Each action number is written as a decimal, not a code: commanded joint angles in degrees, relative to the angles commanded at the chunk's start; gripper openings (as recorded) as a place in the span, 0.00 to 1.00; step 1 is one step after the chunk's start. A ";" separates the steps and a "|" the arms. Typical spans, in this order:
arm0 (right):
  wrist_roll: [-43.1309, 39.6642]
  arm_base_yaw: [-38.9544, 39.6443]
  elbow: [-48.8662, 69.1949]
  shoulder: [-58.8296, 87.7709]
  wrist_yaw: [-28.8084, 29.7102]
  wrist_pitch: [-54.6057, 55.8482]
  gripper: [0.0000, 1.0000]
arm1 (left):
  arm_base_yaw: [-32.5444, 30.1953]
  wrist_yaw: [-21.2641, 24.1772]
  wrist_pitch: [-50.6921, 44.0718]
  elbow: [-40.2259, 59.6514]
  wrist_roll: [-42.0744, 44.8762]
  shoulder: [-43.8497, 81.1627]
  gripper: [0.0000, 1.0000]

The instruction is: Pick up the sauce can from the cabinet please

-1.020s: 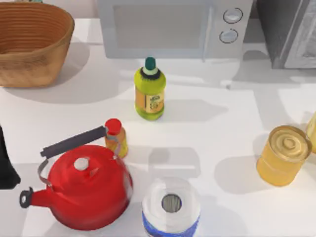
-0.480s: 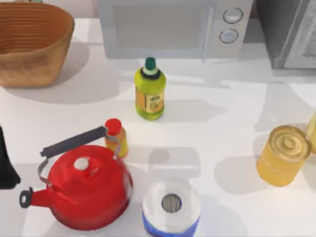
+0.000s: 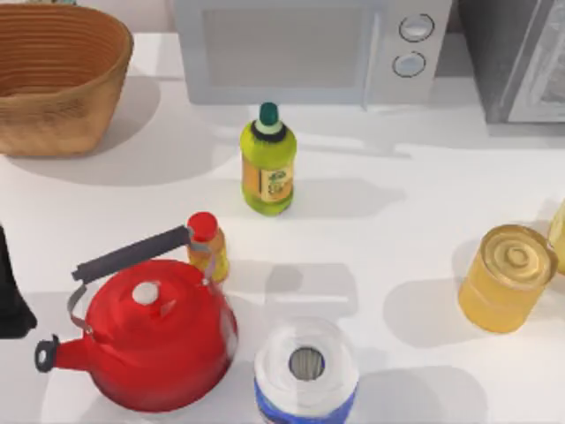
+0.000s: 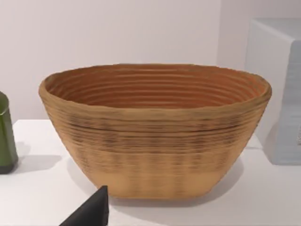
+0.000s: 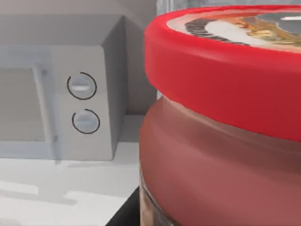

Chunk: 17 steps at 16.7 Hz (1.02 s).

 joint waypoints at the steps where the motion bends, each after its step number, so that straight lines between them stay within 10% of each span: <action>1: -0.20 -1.21 -3.61 -2.76 -0.41 1.76 0.00 | 0.00 0.00 0.00 0.00 0.00 0.00 1.00; 17: -0.72 -1.89 -8.57 -0.46 -4.60 14.47 0.00 | 0.00 0.00 0.00 0.00 0.00 0.00 1.00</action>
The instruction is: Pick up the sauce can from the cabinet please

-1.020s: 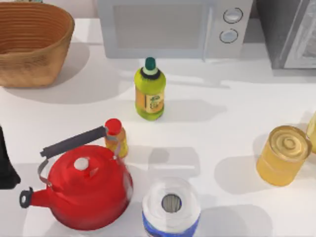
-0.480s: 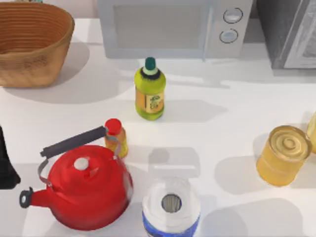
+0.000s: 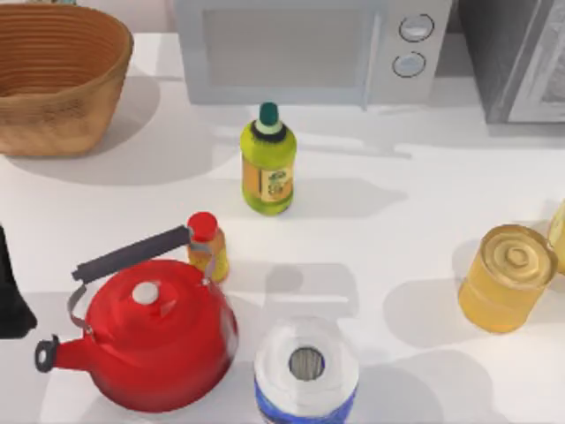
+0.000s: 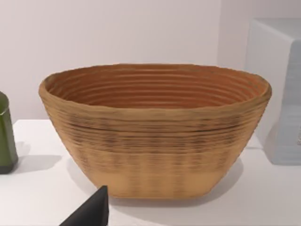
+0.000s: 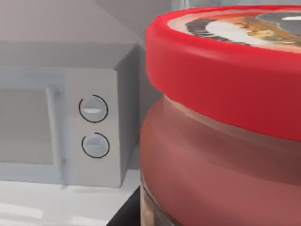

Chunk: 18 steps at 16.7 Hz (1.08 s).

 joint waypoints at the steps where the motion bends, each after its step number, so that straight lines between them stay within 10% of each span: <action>1: -0.01 0.51 1.13 2.74 -1.09 2.28 0.00 | 0.00 0.00 0.00 0.00 0.00 0.00 1.00; 18: -1.79 4.29 19.98 49.22 -19.76 39.56 0.00 | 0.00 0.00 0.00 0.00 0.00 0.00 1.00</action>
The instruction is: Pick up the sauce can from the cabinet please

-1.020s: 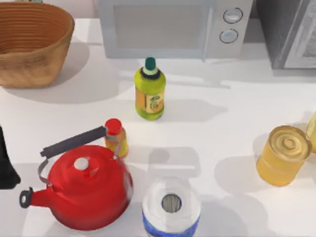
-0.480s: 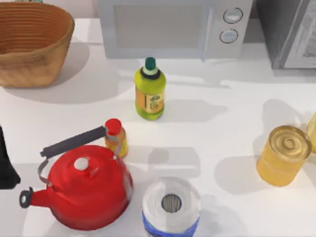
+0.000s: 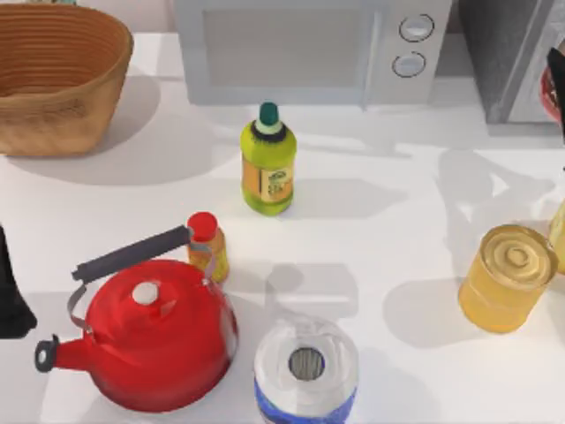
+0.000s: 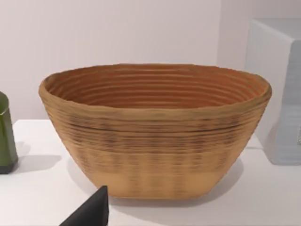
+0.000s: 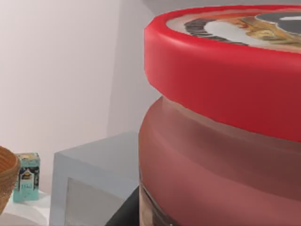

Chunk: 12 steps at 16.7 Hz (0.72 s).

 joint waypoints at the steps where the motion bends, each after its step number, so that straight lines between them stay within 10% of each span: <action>1: 0.01 -0.13 0.90 2.56 -0.86 1.85 0.00 | 0.00 0.00 0.00 0.00 0.00 0.00 1.00; 12: 0.20 -2.57 9.65 28.55 -11.00 18.73 0.00 | 0.00 0.00 0.00 0.00 0.00 0.00 1.00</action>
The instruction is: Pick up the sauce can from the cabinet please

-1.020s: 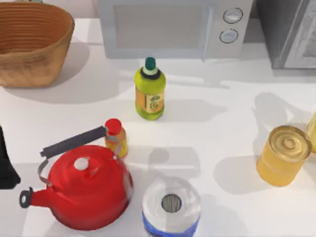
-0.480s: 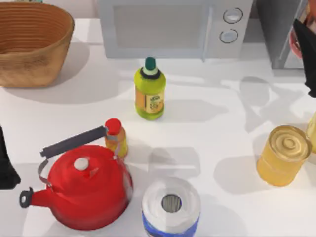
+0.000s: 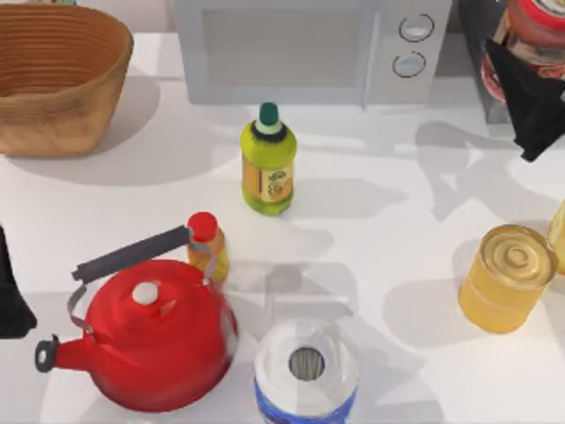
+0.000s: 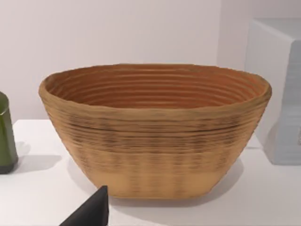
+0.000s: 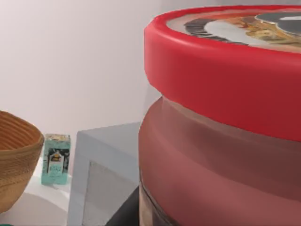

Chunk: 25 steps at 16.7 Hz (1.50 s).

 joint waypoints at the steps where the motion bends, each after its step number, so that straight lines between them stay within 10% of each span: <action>1: -0.01 -0.29 0.75 2.15 -0.98 1.26 0.00 | 0.00 0.00 0.00 0.00 0.00 0.00 1.00; 25: 2.61 -13.83 12.74 38.46 -17.42 13.90 0.00 | 0.00 0.00 0.00 0.00 0.00 0.00 1.00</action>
